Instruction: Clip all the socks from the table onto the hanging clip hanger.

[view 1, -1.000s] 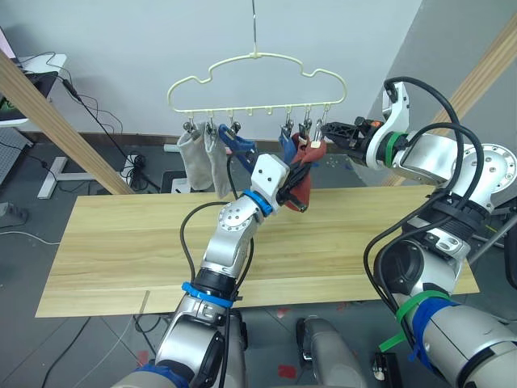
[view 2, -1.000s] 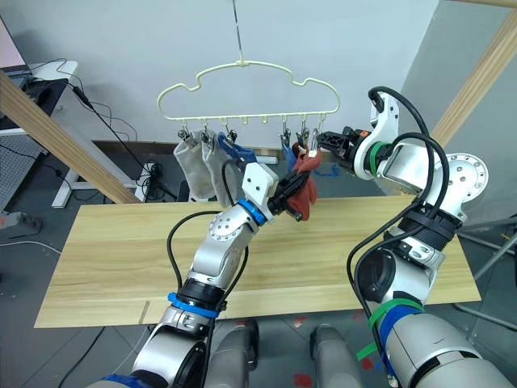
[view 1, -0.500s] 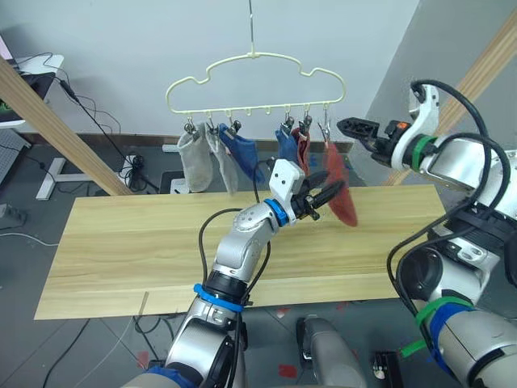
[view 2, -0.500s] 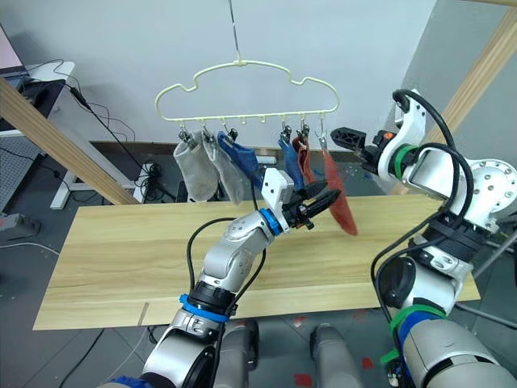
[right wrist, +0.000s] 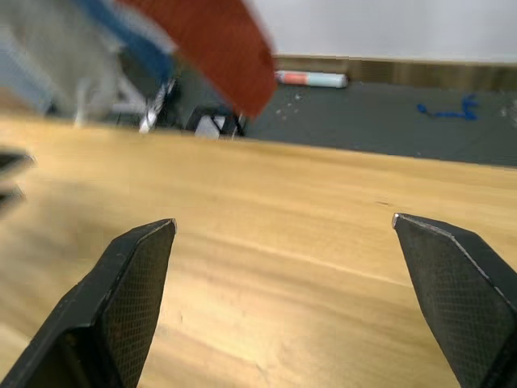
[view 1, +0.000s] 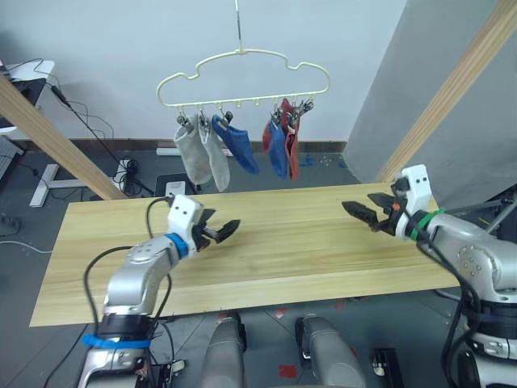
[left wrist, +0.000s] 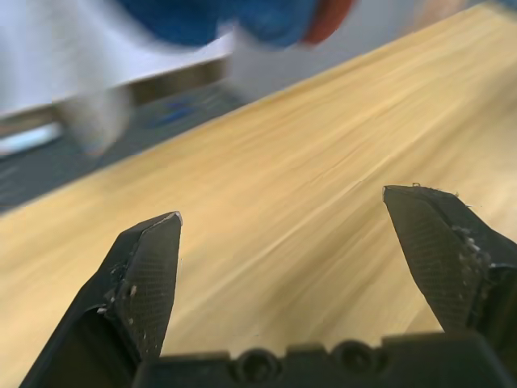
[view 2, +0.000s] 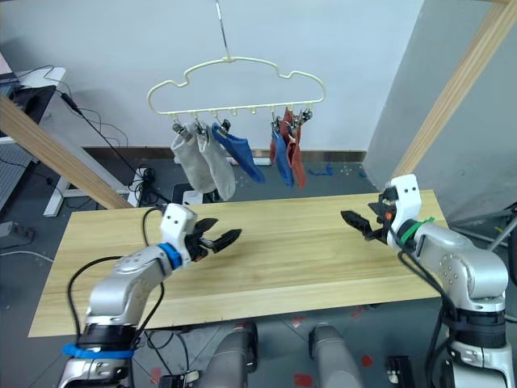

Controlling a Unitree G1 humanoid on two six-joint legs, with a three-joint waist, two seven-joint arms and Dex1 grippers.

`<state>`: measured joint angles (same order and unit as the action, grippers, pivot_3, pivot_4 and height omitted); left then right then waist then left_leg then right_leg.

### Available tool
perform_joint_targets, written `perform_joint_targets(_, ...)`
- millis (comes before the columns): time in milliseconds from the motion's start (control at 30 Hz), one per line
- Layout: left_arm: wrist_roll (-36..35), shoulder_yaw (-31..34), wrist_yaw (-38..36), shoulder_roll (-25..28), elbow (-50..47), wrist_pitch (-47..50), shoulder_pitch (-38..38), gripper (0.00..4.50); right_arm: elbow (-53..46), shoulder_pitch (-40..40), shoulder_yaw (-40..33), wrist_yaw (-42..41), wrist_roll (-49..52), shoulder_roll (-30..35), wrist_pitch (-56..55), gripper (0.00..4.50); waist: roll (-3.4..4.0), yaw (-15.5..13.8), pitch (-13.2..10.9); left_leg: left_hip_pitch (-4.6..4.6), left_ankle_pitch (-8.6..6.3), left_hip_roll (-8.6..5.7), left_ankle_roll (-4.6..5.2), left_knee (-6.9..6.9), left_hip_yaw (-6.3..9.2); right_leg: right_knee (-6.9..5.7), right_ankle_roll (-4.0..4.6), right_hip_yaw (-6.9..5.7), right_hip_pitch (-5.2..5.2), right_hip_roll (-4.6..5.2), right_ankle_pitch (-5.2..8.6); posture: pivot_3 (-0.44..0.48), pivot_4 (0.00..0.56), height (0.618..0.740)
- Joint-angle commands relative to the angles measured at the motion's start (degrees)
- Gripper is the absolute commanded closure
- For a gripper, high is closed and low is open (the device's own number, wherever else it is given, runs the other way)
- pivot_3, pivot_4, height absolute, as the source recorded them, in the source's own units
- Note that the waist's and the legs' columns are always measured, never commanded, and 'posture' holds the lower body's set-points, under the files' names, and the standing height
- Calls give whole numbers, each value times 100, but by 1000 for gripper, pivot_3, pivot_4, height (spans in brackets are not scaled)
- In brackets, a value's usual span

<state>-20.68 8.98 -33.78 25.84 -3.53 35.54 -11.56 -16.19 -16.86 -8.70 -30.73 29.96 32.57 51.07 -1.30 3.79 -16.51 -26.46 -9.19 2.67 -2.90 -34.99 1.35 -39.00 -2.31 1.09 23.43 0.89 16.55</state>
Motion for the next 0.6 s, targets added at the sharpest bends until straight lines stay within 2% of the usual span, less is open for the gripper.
perform_joint_targets(33, 74, 413, 561, 222, -963, 481, 571, 64, -18, 399, 114, -551, -303, 291, -923, 0, -1, -95, 0, 1, 0, -1, 0, 0, 0, 0, 0, 0, -1, 1, 0, 44, 266, 740)
perform_joint_targets(167, 350, 741, 918, 532, -1557, 574, 1294, 64, 283, 695, 123, -748, -518, 429, -1410, 0, -1, -211, 1, 6, 0, 2, -1, 2, 1, 0, 0, -1, -4, 1, 0, 88, 253, 740)
perform_joint_targets(300, 304, 1199, 613, 769, -1484, 44, 1895, 64, 356, 722, 70, -753, -529, 395, -1497, 0, -2, -256, 2, 13, 1, 3, -3, 3, 0, -1, 4, 0, -7, 2, 2, 106, 247, 740)
perform_joint_targets(400, 23, 1479, 376, 783, -1437, -105, 1972, 64, 389, 710, 79, -687, -556, 359, -1466, 0, -2, -346, 3, 13, 1, 2, -3, 3, -1, 1, 5, -1, -8, 7, 3, 116, 242, 740)
perform_joint_targets(600, -172, 1467, 245, 761, -1380, -77, 1919, 64, 484, 596, 83, -614, -603, 281, -1427, 0, -2, -490, 3, 12, 1, -1, -3, 2, -4, 3, 9, -2, -8, 10, 5, 122, 246, 740)
